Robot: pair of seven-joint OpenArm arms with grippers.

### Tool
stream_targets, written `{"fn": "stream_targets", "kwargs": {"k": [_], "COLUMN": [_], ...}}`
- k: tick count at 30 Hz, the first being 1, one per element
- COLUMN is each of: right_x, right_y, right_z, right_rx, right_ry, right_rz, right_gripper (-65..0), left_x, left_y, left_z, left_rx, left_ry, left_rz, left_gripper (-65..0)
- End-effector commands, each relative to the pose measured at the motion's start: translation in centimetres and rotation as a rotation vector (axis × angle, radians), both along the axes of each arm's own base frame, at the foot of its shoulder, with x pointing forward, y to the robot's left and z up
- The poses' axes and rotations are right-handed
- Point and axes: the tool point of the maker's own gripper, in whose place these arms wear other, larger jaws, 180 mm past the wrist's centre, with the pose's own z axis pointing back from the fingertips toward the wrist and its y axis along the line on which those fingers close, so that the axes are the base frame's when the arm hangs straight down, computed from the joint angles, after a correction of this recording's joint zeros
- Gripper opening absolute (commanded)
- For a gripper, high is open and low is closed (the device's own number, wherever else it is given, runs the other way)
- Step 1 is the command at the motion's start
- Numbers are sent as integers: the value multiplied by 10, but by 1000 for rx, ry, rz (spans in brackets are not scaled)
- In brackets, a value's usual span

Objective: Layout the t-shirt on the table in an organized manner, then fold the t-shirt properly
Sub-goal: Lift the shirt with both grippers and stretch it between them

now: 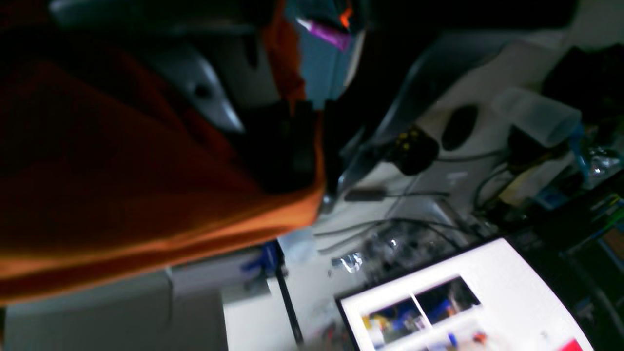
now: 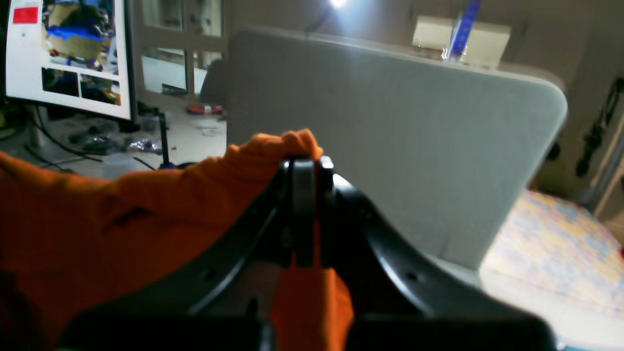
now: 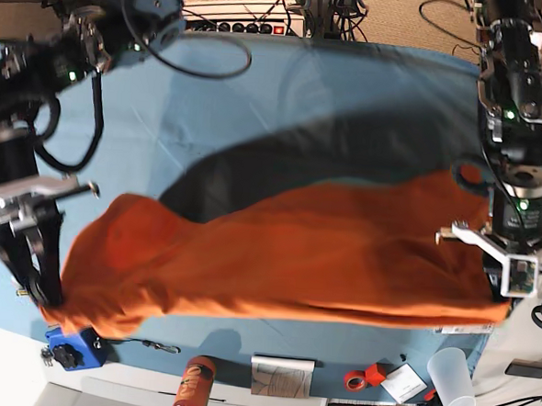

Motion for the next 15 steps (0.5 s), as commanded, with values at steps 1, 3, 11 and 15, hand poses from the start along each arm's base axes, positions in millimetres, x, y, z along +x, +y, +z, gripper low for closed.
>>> {"fn": "stream_targets", "kwargs": {"k": [1, 3, 11, 15], "right_x": [-3, -1, -7, -7], "right_y": [10, 19, 37, 39], "right_z": [22, 34, 66, 65], "right_rx": [9, 38, 146, 152], "right_ry": [-87, -129, -243, -240], "right_rz": [33, 56, 140, 150], "right_gripper": [-650, -650, -650, -650], "left_x": [0, 1, -2, -5], "left_y": [3, 3, 27, 34], "left_z": [19, 24, 39, 41], "left_rx": [18, 20, 1, 1], "left_ry": [-65, -80, -128, -137], "left_rz": [7, 11, 147, 191], "left_gripper": [-650, -650, -650, -650]}}
